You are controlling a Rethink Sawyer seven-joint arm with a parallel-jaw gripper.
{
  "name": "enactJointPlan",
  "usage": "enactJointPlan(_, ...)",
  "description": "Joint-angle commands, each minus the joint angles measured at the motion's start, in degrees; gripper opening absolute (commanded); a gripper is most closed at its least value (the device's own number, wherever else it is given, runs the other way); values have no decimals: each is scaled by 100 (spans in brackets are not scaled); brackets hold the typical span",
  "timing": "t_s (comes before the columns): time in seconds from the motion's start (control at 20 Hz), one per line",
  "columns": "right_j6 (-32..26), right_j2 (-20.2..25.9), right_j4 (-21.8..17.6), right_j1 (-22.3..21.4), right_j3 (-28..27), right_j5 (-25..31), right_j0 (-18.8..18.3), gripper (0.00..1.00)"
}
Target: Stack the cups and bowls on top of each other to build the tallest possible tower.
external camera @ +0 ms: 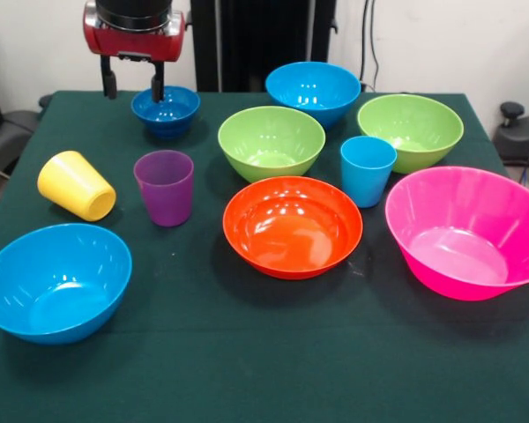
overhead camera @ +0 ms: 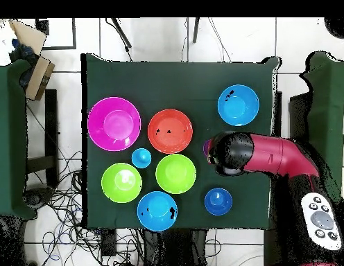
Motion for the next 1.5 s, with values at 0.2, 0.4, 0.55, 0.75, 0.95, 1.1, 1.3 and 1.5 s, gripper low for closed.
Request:
enactJointPlan(0.2, 41, 379, -116, 403, 158, -509, -55, 100)
enactJointPlan(0.4, -64, 403, -219, 523, 131, -614, -78, 100)
enactJointPlan(0.55, -30, 397, -194, 556, 135, -647, -88, 100)
enactJointPlan(0.75, 9, 385, -168, 611, 95, -670, -81, 100)
enactJointPlan(0.95, -15, 368, -204, 596, 126, -686, -73, 100)
enactJointPlan(1.1, -127, 366, -302, 634, 113, -690, -69, 100)
enactJointPlan(1.3, -109, 363, -304, 710, 61, -702, -70, 100)
enactJointPlan(1.5, -104, 363, -302, 719, 85, -740, -95, 100)
